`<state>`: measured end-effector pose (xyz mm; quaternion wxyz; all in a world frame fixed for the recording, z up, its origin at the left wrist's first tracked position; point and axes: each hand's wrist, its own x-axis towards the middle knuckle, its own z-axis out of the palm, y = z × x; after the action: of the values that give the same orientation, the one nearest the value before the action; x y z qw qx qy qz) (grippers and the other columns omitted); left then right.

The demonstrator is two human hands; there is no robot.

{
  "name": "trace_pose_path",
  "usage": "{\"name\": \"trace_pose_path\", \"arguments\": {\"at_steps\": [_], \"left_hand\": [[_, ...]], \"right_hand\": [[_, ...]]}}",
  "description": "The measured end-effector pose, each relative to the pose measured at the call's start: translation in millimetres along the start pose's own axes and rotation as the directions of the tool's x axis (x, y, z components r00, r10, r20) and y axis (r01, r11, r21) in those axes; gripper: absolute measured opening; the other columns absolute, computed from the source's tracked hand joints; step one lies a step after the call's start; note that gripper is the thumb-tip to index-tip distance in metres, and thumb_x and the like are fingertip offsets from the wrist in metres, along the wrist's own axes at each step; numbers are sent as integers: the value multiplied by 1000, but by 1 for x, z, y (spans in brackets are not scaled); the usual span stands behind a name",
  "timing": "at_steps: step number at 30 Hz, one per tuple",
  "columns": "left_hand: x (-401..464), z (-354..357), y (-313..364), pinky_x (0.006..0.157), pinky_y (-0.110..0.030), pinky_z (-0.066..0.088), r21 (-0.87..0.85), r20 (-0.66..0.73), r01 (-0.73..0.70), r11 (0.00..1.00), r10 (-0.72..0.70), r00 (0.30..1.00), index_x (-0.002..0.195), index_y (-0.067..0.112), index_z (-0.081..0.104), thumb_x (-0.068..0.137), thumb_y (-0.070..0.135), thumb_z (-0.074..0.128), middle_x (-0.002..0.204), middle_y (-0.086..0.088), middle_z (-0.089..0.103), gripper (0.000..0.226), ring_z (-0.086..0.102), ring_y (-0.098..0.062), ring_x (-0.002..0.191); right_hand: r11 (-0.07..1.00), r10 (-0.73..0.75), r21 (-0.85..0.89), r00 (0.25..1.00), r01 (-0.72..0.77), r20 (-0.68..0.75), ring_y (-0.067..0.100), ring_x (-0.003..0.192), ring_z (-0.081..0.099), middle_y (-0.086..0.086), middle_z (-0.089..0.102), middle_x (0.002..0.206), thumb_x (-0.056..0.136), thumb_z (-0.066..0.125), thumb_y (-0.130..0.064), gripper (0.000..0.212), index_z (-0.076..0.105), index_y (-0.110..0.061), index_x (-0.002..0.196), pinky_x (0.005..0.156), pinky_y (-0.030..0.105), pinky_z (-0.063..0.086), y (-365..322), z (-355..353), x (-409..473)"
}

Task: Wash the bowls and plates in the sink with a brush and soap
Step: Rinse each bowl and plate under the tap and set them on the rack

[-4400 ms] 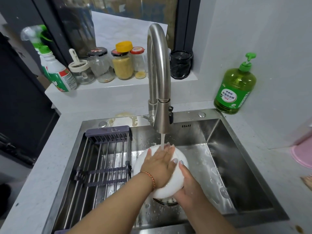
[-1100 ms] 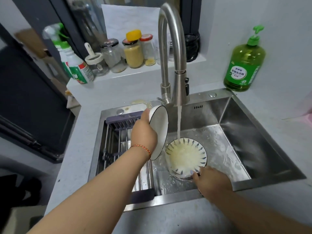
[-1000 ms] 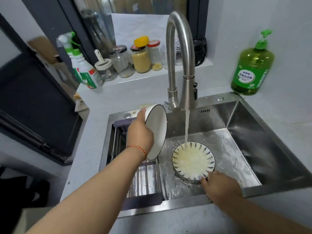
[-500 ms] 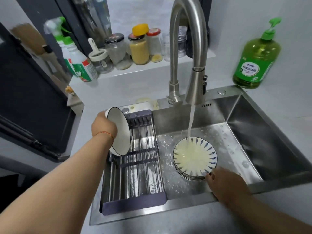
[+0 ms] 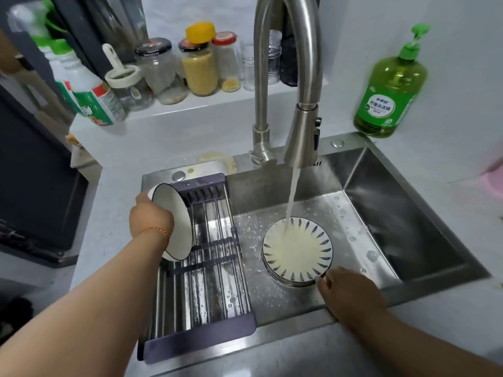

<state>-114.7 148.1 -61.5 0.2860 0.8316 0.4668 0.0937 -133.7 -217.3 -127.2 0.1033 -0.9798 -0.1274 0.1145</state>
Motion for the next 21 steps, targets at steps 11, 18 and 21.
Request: {"name": "trace_pose_path", "arguments": {"at_steps": [11, 18, 21], "left_hand": [[13, -2, -15, 93, -49, 43, 32, -38, 89, 996, -88, 995, 130, -4, 40, 85, 8, 53, 127, -32, 50, 48, 49, -49, 115], [-6, -10, -1, 101, -47, 37, -3, -261, 70, 998, -68, 963, 137, 0, 41, 84, 8, 55, 137, -26, 40, 55, 40, -42, 125], [-52, 7, 23, 94, -36, 38, -5, -355, -363, 932, 338, 872, 123, -1, 55, 81, 1, 55, 122, -25, 51, 42, 49, -39, 112]], "right_hand": [[999, -27, -40, 999, 28, 24, 19, 93, 60, 0, 65, 97, 96, 33, -50, 44, 62, -19, 93, 71, 29, 39, 5, 9, 3], [1000, -1, -9, 997, 2, 81, 20, 98, 58, 0, 63, 104, 96, 32, -49, 43, 63, -20, 101, 78, 29, 41, 5, 6, 4], [1000, -4, 18, 995, 2, 95, 18, 99, 58, -1, 63, 105, 97, 31, -49, 44, 63, -20, 101, 77, 28, 40, 5, 5, 4]]}}
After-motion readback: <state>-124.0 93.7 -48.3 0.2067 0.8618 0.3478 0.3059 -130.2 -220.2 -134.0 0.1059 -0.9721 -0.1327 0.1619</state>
